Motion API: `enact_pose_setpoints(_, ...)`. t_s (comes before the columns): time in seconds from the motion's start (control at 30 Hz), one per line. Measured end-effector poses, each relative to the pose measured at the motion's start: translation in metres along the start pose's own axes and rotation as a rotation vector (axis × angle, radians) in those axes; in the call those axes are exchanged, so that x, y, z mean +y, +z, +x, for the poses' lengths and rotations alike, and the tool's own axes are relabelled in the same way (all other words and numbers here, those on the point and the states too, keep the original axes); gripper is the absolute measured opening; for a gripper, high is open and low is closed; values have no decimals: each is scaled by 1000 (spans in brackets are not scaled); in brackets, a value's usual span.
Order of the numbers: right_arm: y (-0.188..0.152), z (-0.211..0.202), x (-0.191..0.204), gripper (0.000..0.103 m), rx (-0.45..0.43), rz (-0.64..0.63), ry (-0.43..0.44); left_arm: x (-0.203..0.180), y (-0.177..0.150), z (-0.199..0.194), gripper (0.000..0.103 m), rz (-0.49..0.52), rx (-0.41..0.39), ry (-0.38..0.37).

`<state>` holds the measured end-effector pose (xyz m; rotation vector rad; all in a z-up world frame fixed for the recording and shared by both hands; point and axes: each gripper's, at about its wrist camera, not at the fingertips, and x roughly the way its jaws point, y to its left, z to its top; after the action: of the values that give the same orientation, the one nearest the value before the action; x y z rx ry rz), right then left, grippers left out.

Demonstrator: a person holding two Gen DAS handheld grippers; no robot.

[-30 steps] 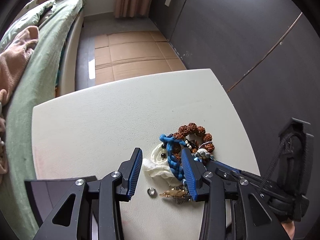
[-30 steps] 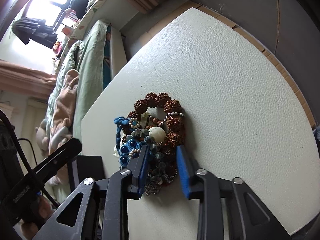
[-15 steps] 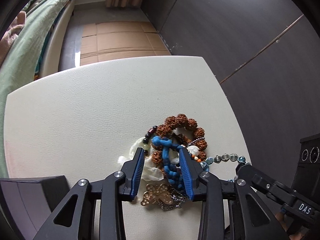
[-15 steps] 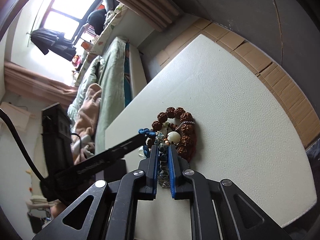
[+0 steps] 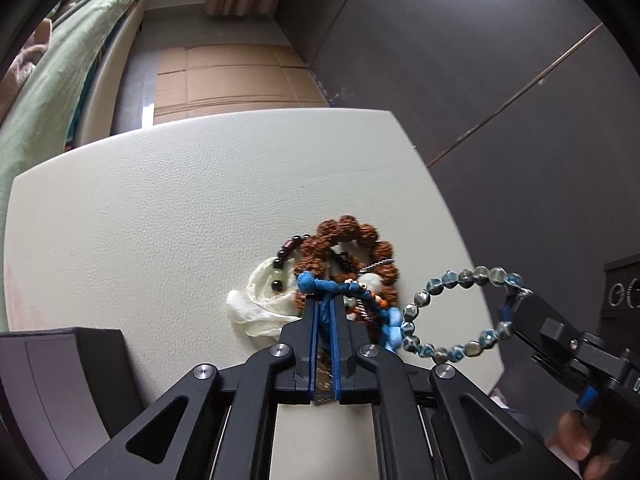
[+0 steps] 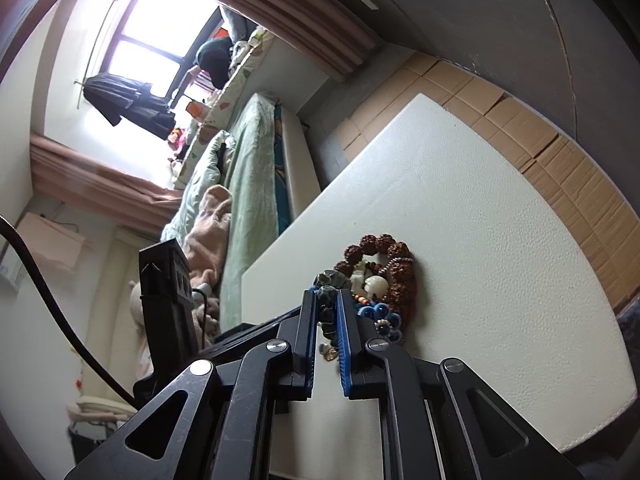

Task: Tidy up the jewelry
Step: 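Carry both bracelets over the black box and open both tools to drop them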

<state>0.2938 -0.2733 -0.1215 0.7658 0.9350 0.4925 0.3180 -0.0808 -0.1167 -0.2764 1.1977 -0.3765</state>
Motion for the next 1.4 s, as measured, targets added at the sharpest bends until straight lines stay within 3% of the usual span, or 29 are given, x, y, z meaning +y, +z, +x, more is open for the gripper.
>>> enact_pose_setpoints(0.33, -4, -8, 27, 11, -74, -52, 72, -8, -1, -60, 5, 22, -127, -91)
enact_pose_setpoints(0.63, -11, 5, 51, 11, -87, -115, 102, 12, -3, -117, 5, -11, -272, -121)
enact_pose_setpoints(0.97, -32, 45, 85, 11, -6, -176, 166, 63, -26, -173, 5, -112, -409, -94)
enact_pose_setpoints(1.4, -65, 112, 127, 11, 160, -257, 214, 113, -46, -191, 5, -234, -458, -51)
